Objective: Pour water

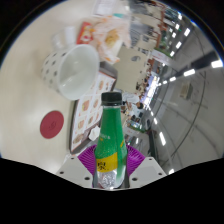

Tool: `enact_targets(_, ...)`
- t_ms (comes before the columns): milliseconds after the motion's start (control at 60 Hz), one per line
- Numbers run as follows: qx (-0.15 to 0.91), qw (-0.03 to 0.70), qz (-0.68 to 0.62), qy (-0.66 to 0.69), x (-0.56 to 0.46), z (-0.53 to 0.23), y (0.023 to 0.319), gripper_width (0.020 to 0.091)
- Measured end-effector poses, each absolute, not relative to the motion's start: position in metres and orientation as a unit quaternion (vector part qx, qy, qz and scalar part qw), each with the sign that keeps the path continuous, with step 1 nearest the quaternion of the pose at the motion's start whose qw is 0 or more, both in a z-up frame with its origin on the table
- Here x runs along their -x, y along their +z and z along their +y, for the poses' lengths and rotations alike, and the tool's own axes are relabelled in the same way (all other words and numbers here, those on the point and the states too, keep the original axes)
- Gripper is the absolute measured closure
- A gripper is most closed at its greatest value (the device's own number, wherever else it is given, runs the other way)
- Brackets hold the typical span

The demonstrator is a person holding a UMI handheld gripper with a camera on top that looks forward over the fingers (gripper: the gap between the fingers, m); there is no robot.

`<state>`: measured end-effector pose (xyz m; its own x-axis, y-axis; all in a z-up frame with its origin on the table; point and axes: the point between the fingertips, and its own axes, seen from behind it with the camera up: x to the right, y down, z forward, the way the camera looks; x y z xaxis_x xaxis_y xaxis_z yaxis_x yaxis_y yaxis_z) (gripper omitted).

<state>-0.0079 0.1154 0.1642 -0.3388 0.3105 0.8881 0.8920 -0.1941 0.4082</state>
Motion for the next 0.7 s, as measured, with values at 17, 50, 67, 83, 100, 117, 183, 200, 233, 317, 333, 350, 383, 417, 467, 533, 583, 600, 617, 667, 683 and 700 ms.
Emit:
enact_targets(17, 0.543, 0.278, -0.56, -0.561, 0.009, 0.117, 0.169, 0.0746)
enact_targets(50, 0.589, 0.328, -0.509, -0.534, 0.013, 0.114, 0.173, 0.0748)
enact_targets(67, 0.615, 0.355, -0.481, -0.514, 0.015, 0.114, 0.175, 0.0746)
enact_targets(83, 0.639, 0.381, -0.453, -0.491, 0.016, 0.113, 0.176, 0.0742)
enact_targets(100, 0.658, 0.406, -0.426, -0.469, 0.019, 0.113, 0.175, 0.0745)
enact_targets(117, 0.681, 0.432, -0.402, -0.433, 0.018, 0.114, 0.174, 0.0741)
enact_targets(183, 0.747, 0.508, -0.284, -0.321, 0.036, 0.105, 0.173, 0.0743)
enact_targets(200, 0.759, 0.521, -0.258, -0.293, 0.037, 0.104, 0.17, 0.0742)
enact_targets(233, 0.773, 0.546, -0.213, -0.243, 0.035, 0.102, 0.168, 0.0742)
enact_targets(317, 0.782, 0.592, -0.131, -0.143, 0.039, 0.1, 0.16, 0.0741)
enact_targets(333, 0.782, 0.599, -0.117, -0.128, 0.046, 0.102, 0.155, 0.0743)
enact_targets(350, 0.782, 0.603, -0.108, -0.114, 0.042, 0.103, 0.152, 0.0745)
enact_targets(383, 0.783, 0.61, -0.086, -0.088, 0.038, 0.103, 0.146, 0.0741)
enact_targets(417, 0.781, 0.618, -0.063, -0.062, 0.04, 0.104, 0.135, 0.0743)
enact_targets(467, 0.784, 0.618, -0.042, -0.029, 0.036, 0.104, 0.124, 0.0744)
enact_targets(533, 0.784, 0.621, -0.025, -0.001, 0.026, 0.108, 0.11, 0.0743)
enact_targets(583, 0.777, 0.629, -0.024, 0.002, 0.022, 0.11, 0.107, 0.0742)
enact_targets(600, 0.776, 0.631, -0.025, 0.003, 0.021, 0.11, 0.105, 0.0744)
enact_targets(617, 0.776, 0.631, -0.025, 0.004, 0.02, 0.111, 0.103, 0.0742)
enact_targets(667, 0.782, 0.623, -0.02, 0.016, 0.015, 0.116, 0.091, 0.0743)
enact_targets(683, 0.788, 0.615, -0.017, 0.021, 0.015, 0.115, 0.083, 0.0743)
enact_targets(700, 0.795, 0.606, -0.018, 0.026, 0.016, 0.112, 0.075, 0.0727)
